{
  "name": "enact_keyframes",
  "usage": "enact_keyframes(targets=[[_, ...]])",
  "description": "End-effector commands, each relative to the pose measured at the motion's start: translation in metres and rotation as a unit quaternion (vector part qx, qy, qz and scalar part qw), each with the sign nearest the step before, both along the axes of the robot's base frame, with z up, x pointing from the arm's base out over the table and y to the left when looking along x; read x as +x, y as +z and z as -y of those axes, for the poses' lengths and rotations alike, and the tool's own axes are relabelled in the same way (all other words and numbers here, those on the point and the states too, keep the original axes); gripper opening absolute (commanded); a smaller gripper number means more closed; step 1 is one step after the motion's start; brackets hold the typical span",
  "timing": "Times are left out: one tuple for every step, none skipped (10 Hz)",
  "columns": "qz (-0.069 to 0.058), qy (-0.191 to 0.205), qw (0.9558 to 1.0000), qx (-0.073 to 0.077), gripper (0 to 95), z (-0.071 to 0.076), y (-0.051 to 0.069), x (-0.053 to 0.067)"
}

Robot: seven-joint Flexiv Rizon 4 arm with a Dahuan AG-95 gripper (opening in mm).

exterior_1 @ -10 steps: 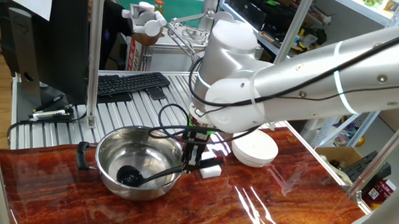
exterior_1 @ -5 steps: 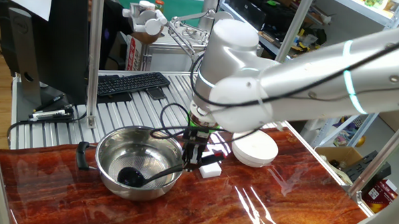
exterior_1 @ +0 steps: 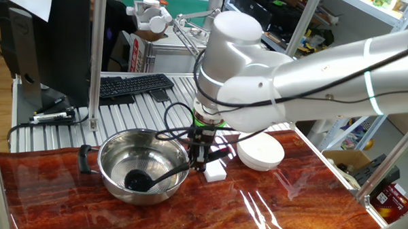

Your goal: Scoop water with a large spoon from one bowl to another

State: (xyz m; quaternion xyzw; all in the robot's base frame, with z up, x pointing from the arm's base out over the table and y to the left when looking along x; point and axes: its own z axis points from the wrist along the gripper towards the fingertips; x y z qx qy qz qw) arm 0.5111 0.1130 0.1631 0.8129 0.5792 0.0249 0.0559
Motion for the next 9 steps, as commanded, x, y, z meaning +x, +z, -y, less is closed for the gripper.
enact_keyframes(targets=[[-0.002, 0.013, 0.9999, -0.002, 0.0, 0.003, 0.006, -0.001], [-0.004, 0.019, 0.9998, -0.001, 0.0, 0.004, 0.008, 0.0], [-0.008, 0.027, 0.9996, -0.002, 0.0, 0.005, 0.011, 0.001], [-0.008, 0.03, 0.9995, -0.002, 0.0, 0.005, 0.012, 0.001], [-0.011, 0.041, 0.9991, -0.005, 0.0, 0.006, 0.014, 0.002], [-0.01, 0.042, 0.999, -0.006, 0.0, 0.007, 0.016, 0.003], [-0.01, 0.049, 0.9987, -0.011, 0.0, 0.009, 0.019, 0.006], [-0.009, 0.053, 0.9985, -0.014, 0.0, 0.01, 0.022, 0.007], [-0.009, 0.056, 0.9982, -0.015, 0.0, 0.011, 0.024, 0.008]])
